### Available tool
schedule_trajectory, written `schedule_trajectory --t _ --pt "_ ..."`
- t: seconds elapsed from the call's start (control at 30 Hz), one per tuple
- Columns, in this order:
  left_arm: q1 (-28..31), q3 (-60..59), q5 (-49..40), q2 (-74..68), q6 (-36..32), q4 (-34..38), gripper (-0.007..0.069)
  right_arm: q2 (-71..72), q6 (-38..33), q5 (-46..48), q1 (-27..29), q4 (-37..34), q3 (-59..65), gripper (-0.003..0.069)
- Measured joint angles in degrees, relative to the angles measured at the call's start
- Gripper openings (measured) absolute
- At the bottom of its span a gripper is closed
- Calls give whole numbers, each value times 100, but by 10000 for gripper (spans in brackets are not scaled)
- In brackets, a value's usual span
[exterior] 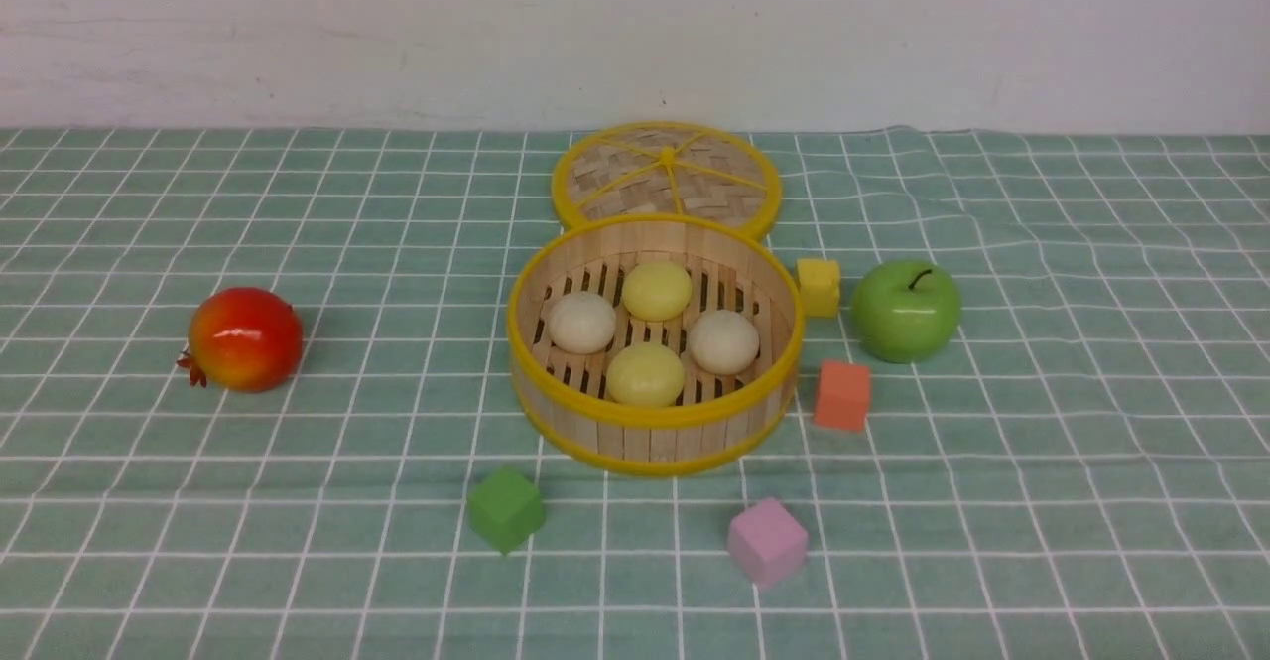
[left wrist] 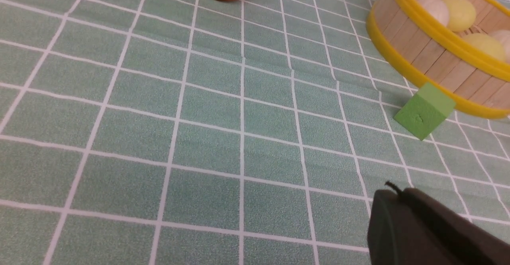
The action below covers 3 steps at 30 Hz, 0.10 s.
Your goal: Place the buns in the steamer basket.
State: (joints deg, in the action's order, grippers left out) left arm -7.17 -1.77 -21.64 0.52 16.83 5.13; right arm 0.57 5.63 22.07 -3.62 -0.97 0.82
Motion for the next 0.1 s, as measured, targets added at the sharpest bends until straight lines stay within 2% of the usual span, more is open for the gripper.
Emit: schedule_trajectory --t 0.1 --pt "0 0 0 0 0 0 -10 0 0 0 0 0 0 80"
